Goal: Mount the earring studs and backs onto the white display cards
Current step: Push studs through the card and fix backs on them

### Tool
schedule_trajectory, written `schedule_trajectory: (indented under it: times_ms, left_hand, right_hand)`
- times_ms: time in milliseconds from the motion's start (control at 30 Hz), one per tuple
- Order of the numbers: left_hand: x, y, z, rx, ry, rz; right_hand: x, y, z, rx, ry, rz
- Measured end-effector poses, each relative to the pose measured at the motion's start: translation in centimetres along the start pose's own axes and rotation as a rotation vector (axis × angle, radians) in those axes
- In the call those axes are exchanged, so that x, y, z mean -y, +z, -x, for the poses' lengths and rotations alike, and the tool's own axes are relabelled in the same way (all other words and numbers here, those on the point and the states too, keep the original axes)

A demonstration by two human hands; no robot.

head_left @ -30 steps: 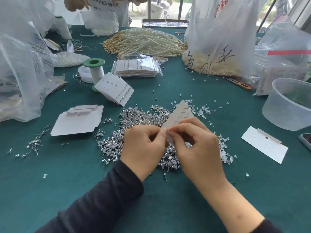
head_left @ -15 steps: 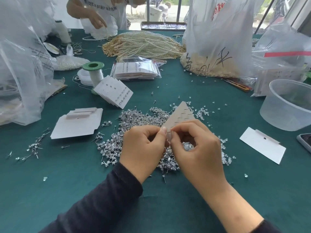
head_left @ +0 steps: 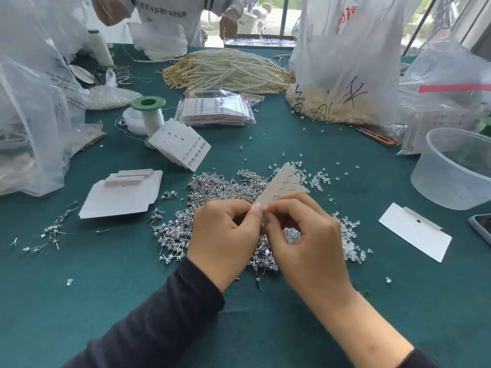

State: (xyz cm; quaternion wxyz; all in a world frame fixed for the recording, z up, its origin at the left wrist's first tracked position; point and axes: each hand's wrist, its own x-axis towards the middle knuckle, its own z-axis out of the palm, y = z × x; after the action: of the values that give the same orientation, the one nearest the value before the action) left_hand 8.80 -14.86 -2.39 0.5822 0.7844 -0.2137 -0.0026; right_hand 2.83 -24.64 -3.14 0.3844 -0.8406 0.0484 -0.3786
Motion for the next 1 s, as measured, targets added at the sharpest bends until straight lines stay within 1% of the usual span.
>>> schedule_trajectory:
  times_ms: [200, 267, 300, 333, 367, 400, 433, 467, 533, 600, 633, 667, 733, 767, 800, 867, 933, 1000]
  left_hand:
    - [-0.6, -0.3, 0.3, 0.034, 0.048, 0.003]
    - [-1.1, -0.4, 0.4, 0.094, 0.067, 0.086]
    - [-1.2, -0.6, 0.4, 0.127, 0.069, 0.144]
    - [-1.3, -0.7, 0.3, 0.148, 0.073, 0.192]
    - [-1.4, -1.0, 0.2, 0.148, 0.082, 0.209]
    - [-1.3, -1.2, 0.0, 0.122, 0.094, 0.199]
    - [-1.2, -1.4, -0.3, 0.078, 0.108, 0.163]
    - [-1.0, -1.6, -0.6, 0.038, 0.115, 0.114]
    - [-0.5, -2.3, -0.9, -0.029, 0.126, 0.018]
    - [-0.3, -2.6, -1.3, -0.032, 0.055, 0.023]
    - [-0.3, -2.6, -1.4, 0.001, -0.012, 0.037]
    - [-0.3, -2.6, -1.4, 0.068, -0.102, 0.072]
    - [-0.4, -2.1, -1.0, 0.295, -0.326, 0.267]
    - [-0.6, -1.7, -0.7, 0.39, -0.41, 0.379]
    - [-0.8, -1.2, -0.4, 0.442, -0.461, 0.481]
    - [-1.0, -0.6, -0.2, 0.418, -0.515, 0.628]
    - [-1.0, -0.6, -0.5, 0.328, -0.577, 0.724]
    - [-1.0, -0.9, -0.9, 0.264, -0.638, 0.79]
  right_hand:
    - [-0.1, -0.2, 0.0, -0.021, -0.009, -0.05]
    - [-0.3, -0.6, -0.4, -0.025, 0.075, -0.149]
    - [-0.4, -0.9, -0.7, -0.018, 0.155, -0.246]
    - [-0.4, -1.3, -1.0, -0.013, 0.266, -0.406]
    - [-0.5, -1.9, -1.3, -0.009, 0.39, -0.621]
    - [-0.7, -2.5, -1.6, 0.006, 0.53, -0.853]
    - [-1.1, -3.0, -1.9, 0.025, 0.655, -1.032]
    - [-1.4, -3.6, -2.1, 0.057, 0.755, -1.15]
    - [-1.3, -4.1, -2.4, 0.11, 0.855, -1.288]
    - [-1.5, -4.2, -2.5, 0.103, 0.885, -1.398]
    - [-1.4, -4.0, -2.6, 0.082, 0.89, -1.432]
    - [-1.3, -3.9, -2.6, 0.058, 0.886, -1.466]
    - [-1.2, -3.5, -2.5, 0.013, 0.86, -1.505]
    - [-1.2, -3.2, -2.4, 0.008, 0.842, -1.506]
    - [-1.2, -2.9, -2.3, 0.019, 0.823, -1.499]
    - [-1.3, -2.3, -2.0, 0.045, 0.783, -1.451]
    - [-1.4, -1.8, -1.7, 0.044, 0.718, -1.369]
    - [-1.4, -1.6, -1.5, 0.063, 0.619, -1.214]
